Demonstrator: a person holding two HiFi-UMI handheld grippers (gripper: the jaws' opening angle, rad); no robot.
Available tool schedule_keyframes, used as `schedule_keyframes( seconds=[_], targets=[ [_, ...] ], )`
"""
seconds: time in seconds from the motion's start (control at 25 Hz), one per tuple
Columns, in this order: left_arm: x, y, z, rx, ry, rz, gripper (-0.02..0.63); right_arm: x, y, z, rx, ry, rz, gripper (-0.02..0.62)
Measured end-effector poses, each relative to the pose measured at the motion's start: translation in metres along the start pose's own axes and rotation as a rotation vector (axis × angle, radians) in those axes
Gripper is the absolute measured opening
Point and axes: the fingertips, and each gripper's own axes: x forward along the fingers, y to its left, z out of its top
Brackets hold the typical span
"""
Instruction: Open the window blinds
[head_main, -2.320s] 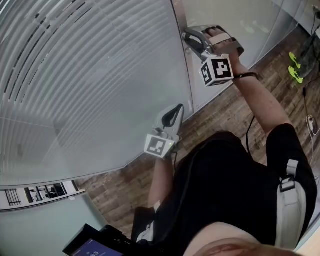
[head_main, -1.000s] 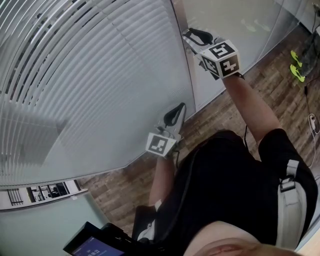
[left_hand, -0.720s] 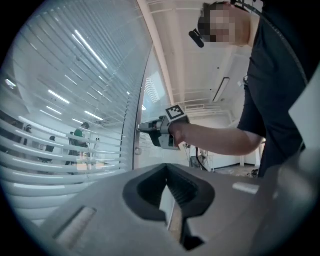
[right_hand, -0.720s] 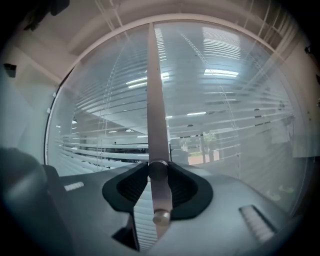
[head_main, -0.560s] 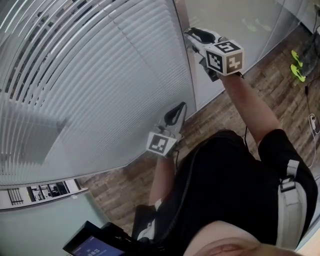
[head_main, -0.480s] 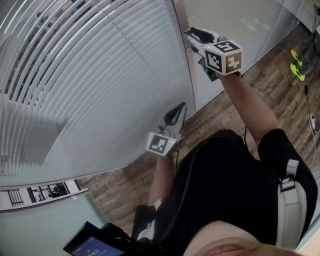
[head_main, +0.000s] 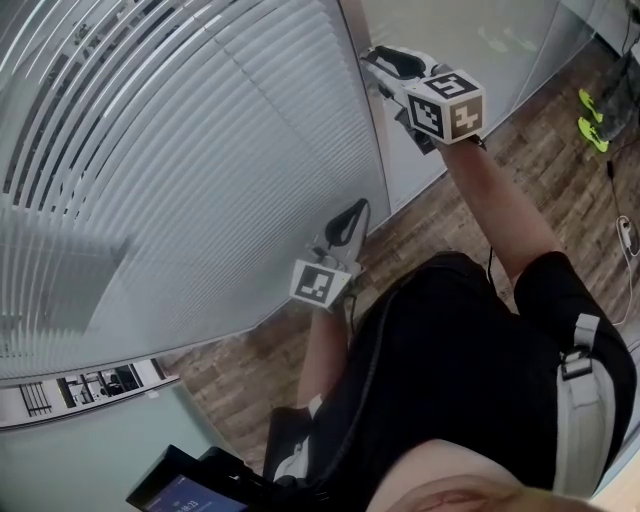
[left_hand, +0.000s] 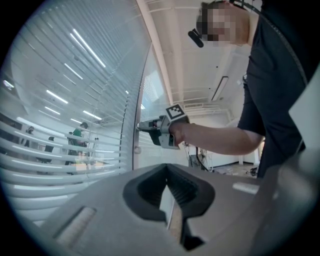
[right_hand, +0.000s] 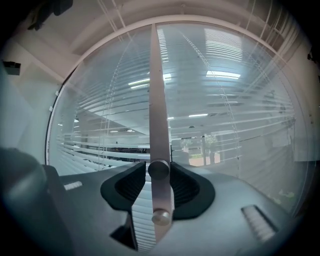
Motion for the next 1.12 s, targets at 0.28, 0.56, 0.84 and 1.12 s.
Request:
schedule_keyframes(
  seconds=[0.28, 0.56, 0.84, 1.12],
  targets=[
    [0.004, -0.002, -0.002, -0.023, -0.006, -0.026, 0.003, -0.027, 0.022, -0.005, -0.077, -0.100, 0.070, 0.233],
    [0.006, -0.002, 0.005, -0.033, -0.027, -0.042, 0.003, -0.073, 0.058, -0.028, -0.251, -0.177, 0.121, 0.006],
    [0.012, -0.004, 0.006, -0.034, -0.030, -0.054, 0.003, -0.102, 0.098, -0.103, -0.201, -0.051, 0.303, 0.005],
    [0.004, -0.002, -0.003, -0.067, -0.007, -0.028, 0.003, -0.132, 0.103, -0.143, -0.123, 0.017, 0.337, 0.005]
  ],
)
